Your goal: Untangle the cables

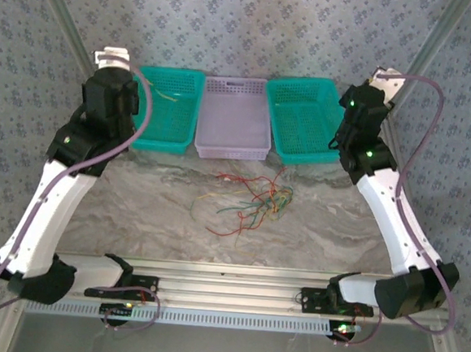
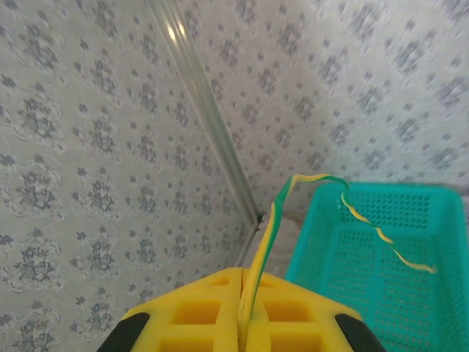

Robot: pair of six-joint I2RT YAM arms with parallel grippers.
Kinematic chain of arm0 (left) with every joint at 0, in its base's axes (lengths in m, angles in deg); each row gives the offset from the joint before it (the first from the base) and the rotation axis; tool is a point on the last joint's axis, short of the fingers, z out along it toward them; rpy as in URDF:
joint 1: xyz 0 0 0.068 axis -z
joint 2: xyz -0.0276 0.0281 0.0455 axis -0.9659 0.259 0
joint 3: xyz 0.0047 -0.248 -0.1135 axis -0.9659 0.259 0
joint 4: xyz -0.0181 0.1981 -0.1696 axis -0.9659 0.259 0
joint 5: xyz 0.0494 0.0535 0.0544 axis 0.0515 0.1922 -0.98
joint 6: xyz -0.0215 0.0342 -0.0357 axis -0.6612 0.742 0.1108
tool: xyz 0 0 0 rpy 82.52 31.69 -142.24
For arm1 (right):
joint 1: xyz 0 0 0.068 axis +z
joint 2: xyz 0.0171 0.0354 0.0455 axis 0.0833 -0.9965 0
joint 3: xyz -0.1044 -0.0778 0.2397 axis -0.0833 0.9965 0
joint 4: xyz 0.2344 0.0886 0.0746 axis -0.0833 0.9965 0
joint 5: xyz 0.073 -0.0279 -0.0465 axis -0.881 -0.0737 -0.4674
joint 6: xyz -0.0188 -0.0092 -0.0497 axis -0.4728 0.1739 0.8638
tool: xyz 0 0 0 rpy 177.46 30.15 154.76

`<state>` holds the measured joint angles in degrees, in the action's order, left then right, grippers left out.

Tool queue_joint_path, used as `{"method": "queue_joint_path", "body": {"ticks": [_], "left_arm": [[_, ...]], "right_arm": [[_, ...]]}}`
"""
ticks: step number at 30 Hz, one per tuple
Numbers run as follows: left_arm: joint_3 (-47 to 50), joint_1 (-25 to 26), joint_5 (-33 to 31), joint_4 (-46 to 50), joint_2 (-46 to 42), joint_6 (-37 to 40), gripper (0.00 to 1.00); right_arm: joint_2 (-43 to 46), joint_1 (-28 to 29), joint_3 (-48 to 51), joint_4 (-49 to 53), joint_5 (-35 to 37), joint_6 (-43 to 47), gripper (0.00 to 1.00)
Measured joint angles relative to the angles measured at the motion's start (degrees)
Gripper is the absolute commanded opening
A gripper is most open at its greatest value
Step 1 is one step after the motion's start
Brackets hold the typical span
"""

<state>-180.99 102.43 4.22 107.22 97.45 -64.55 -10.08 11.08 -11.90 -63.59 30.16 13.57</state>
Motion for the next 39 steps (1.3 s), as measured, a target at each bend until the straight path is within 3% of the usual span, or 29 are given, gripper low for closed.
{"method": "queue_joint_path", "body": {"ticks": [15,39], "left_arm": [[-11.3,-10.75,11.47,4.26,22.99,-5.73,0.0],[-16.81,-12.5,18.6,10.86,48.76,-13.29,0.0]], "right_arm": [[-11.21,-1.11,-4.11,-1.75,-0.2,5.09,0.0],[-22.03,-1.9,-6.69,-5.29,-0.15,7.13,0.0]]}}
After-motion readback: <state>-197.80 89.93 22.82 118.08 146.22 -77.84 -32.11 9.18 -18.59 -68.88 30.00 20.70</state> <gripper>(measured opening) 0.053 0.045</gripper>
